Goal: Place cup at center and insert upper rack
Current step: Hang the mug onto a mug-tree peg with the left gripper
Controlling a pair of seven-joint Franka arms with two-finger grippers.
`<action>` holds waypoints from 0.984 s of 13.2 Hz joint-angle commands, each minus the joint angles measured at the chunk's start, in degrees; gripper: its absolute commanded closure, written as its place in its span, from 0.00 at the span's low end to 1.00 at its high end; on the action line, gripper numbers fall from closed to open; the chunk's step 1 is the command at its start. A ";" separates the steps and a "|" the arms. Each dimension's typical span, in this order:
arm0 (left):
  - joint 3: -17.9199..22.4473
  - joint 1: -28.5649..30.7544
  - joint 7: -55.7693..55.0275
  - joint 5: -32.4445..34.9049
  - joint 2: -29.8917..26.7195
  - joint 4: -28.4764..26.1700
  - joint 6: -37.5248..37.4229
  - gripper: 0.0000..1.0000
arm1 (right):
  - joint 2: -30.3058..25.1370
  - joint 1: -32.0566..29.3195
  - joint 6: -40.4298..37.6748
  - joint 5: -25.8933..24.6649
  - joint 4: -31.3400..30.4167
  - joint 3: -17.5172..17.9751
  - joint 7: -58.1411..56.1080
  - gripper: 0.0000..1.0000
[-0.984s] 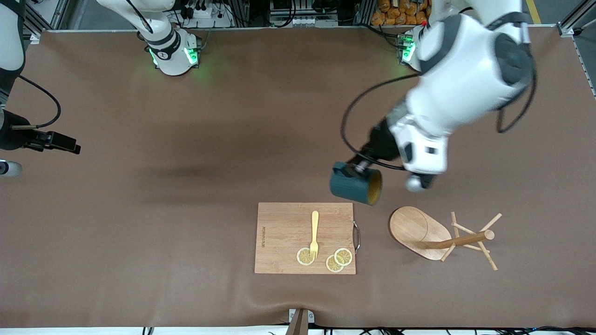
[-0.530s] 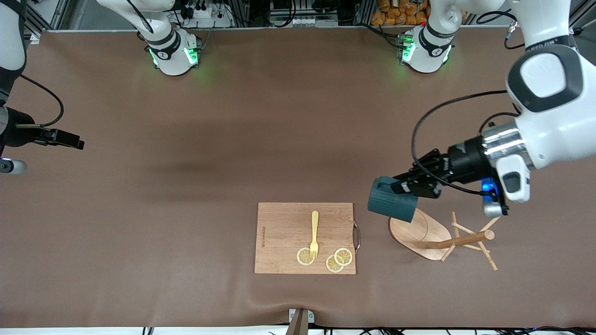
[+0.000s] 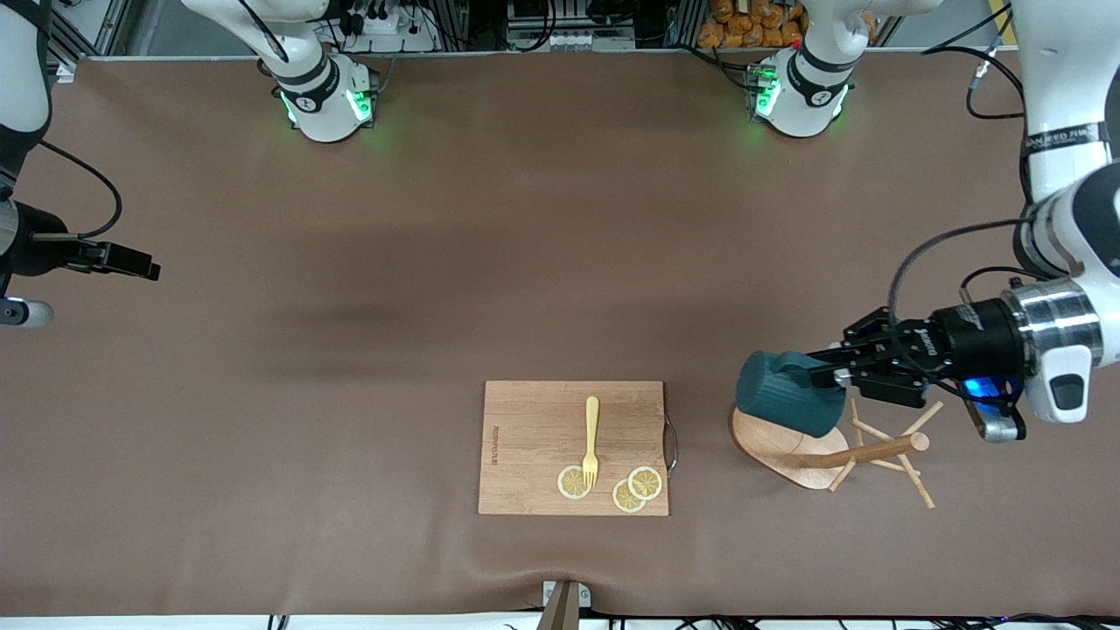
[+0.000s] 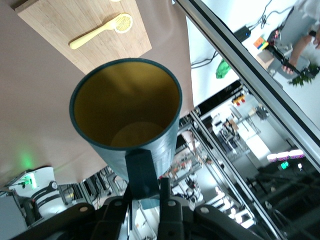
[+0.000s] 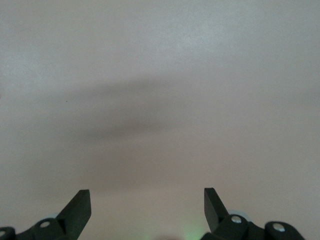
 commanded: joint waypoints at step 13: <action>-1.60 13.00 19.87 -9.29 13.32 0.36 -17.23 1.00 | 0.32 0.22 0.04 0.28 0.42 0.55 1.57 0.00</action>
